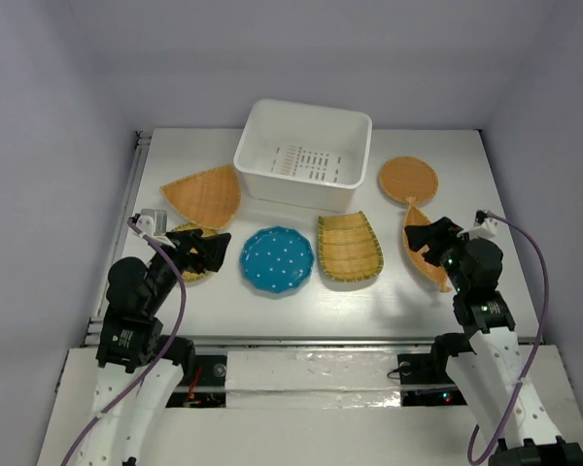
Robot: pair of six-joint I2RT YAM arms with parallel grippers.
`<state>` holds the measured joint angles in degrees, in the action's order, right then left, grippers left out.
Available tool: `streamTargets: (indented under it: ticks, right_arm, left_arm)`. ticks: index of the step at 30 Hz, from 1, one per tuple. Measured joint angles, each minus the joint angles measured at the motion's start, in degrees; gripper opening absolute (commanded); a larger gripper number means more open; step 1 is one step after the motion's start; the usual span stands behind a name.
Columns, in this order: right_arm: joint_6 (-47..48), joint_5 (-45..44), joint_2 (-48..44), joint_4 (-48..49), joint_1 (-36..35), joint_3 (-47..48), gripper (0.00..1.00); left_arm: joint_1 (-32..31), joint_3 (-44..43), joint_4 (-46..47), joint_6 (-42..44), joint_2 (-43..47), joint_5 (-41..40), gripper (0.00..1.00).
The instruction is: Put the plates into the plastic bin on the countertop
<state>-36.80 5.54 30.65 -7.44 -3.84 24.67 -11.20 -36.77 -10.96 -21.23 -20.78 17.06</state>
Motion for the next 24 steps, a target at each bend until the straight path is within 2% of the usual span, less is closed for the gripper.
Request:
streamTargets:
  ticks: [6, 7, 8, 9, 10, 12, 15, 16, 18, 19, 22, 24]
  right_arm:
    - [1.1, 0.1, 0.0, -0.2, 0.0, 0.0, 0.77]
    - [1.2, 0.2, 0.3, -0.2, 0.0, 0.0, 0.74]
    - [1.3, 0.3, 0.6, -0.3, 0.0, 0.0, 0.67]
    - [1.4, 0.3, 0.9, -0.3, 0.0, 0.0, 0.50]
    - [1.6, 0.5, 1.0, -0.3, 0.0, 0.0, 0.18]
    - [1.3, 0.8, 1.4, -0.1, 0.0, -0.1, 0.00]
    - [0.4, 1.5, 3.3, 1.1, 0.0, -0.7, 0.00]
    - [0.2, 1.9, 4.3, 2.1, 0.0, -1.2, 0.05]
    - [-0.9, 3.1, 7.1, 3.7, 0.0, -2.5, 0.25]
    - [-1.4, 3.7, 9.0, 5.0, 0.0, -3.5, 0.46]
    - [-2.8, 5.6, 15.1, 8.1, 0.0, -5.8, 0.66]
    - [-3.7, 7.0, 19.2, 10.3, 0.0, -6.7, 0.69]
  left_arm:
    - [0.0, 0.0, 0.0, 0.0, 0.1, -0.1, 0.82]
    - [0.0, 0.0, 0.0, 0.0, 0.1, -0.1, 0.82]
    - [0.0, 0.0, 0.0, 0.0, 0.1, -0.1, 0.82]
    - [0.0, 0.0, 0.0, 0.0, 0.1, -0.1, 0.83]
    - [0.0, 0.0, 0.0, 0.0, 0.1, -0.1, 0.83]
    - [0.0, 0.0, 0.0, 0.0, 0.1, 0.0, 0.83]
    - [0.0, 0.3, 0.1, 0.0, 0.1, 0.0, 0.83]
    - [0.0, 0.5, 0.0, -0.1, 0.1, 0.0, 0.83]
    - [0.0, 0.7, 0.0, -0.1, 0.2, 0.0, 0.81]
    - [0.0, 0.8, 0.0, -0.2, 0.2, 0.0, 0.80]
    - [0.0, 0.8, 0.1, -0.4, 0.5, 0.0, 0.71]
    - [0.0, 0.8, 0.1, -0.6, 0.6, -0.1, 0.55]
